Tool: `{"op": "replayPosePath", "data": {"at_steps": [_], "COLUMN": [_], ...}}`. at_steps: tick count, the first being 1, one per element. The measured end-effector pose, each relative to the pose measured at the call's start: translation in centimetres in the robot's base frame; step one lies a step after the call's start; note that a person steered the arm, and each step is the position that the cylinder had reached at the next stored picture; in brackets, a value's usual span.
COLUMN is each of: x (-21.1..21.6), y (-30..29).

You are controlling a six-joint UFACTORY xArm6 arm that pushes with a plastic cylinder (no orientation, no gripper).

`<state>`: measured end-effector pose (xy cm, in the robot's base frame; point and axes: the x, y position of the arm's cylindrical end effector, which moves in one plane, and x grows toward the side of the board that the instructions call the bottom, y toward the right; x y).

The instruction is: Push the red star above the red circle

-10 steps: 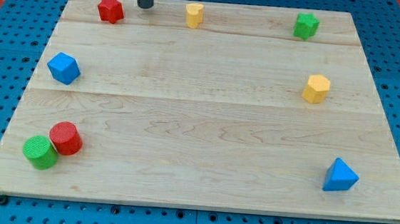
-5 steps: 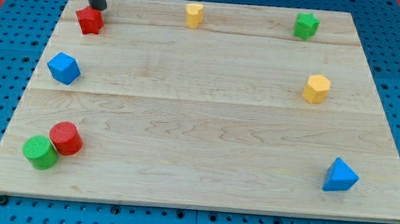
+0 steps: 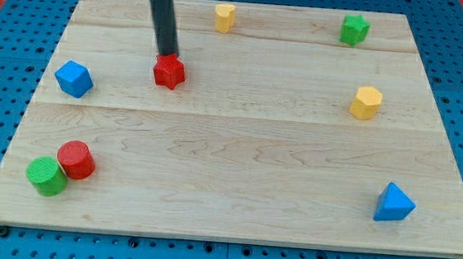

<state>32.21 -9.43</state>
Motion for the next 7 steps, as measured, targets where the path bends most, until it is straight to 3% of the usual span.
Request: {"op": "replayPosePath", "data": {"at_steps": [1,2,3,4,6,7], "x": [0.9,5.3,5.0,0.0,8.4,10.8], "y": [2.8,1.7,-0.5,0.4,-7.7,-7.3]}}
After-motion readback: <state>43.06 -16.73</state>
